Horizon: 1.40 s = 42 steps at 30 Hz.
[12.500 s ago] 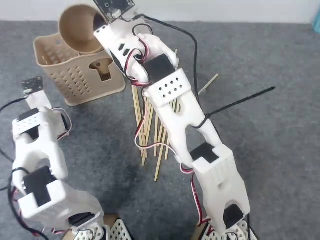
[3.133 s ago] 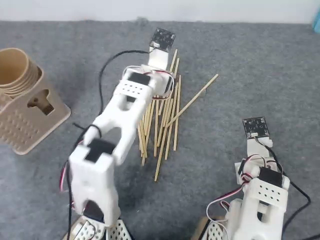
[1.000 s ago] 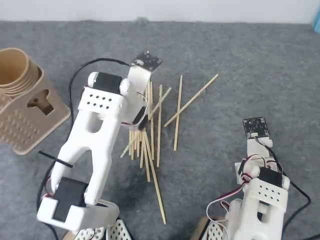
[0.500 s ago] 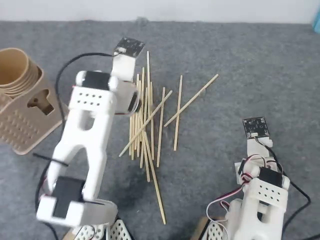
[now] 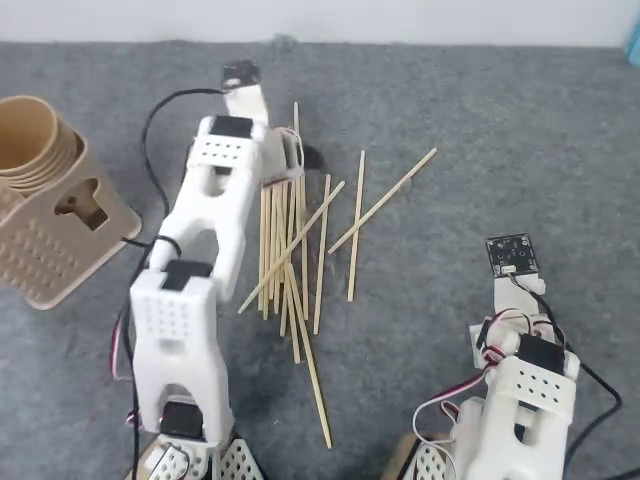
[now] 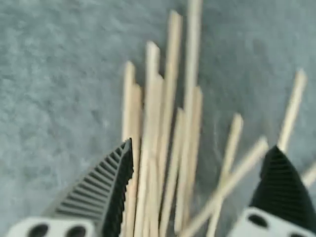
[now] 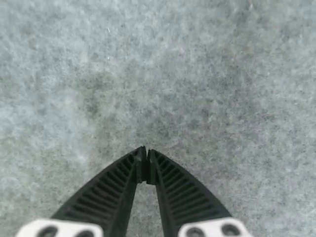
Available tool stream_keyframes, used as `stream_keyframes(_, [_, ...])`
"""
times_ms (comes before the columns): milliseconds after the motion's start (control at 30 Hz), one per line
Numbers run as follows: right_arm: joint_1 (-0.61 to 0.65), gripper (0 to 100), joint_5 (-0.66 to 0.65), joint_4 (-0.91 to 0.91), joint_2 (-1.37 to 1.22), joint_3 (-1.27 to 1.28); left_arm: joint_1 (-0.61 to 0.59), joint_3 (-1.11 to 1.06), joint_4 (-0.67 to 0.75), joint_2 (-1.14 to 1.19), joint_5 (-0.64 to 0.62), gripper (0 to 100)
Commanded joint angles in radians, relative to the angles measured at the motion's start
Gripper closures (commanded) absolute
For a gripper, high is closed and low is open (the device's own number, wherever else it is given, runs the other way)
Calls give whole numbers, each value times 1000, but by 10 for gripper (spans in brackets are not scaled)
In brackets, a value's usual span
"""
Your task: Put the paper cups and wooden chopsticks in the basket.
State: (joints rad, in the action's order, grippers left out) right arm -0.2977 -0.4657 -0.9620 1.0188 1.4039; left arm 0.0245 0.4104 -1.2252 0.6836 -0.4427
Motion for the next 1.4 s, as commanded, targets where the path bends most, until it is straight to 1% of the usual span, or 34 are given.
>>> stream_keyframes(0, [-19,991,-11,10,22,-3,-40,206,-61,84,-80,600])
stream_keyframes(133, [-18,991,-11,12,22,-3,-68,403,-147,203,-103,600])
stream_keyframes(233, [-18,991,-11,12,22,-3,-57,533,-210,301,-61,600])
stream_keyframes(333, [-18,991,-11,10,22,-3,-12,651,-262,407,-20,600])
stream_keyframes(533, [-22,991,-11,8,22,-3,66,892,-353,600,-18,600])
stream_keyframes(667, [-22,991,-11,8,22,-3,103,1036,-445,675,-17,600])
stream_keyframes(767, [-22,991,-11,8,22,-3,121,1084,-496,703,-17,601])
stream_keyframes(833, [-22,991,-11,8,22,-3,132,1087,-506,706,-17,635])
stream_keyframes(900, [-22,991,-11,8,22,-3,135,1087,-506,706,-14,712])
stream_keyframes(967, [-22,991,-11,8,22,-3,140,1087,-506,704,29,811])
stream_keyframes(1067, [-22,991,-11,8,22,-3,146,1087,-512,704,114,986])
stream_keyframes(1100, [-22,991,-11,8,22,-3,149,1087,-520,704,129,996])
stream_keyframes(1133, [-22,991,-11,8,22,-3,152,1087,-531,704,137,978])
stream_keyframes(1367, [-22,991,-11,8,22,-3,161,1081,-535,703,138,989])
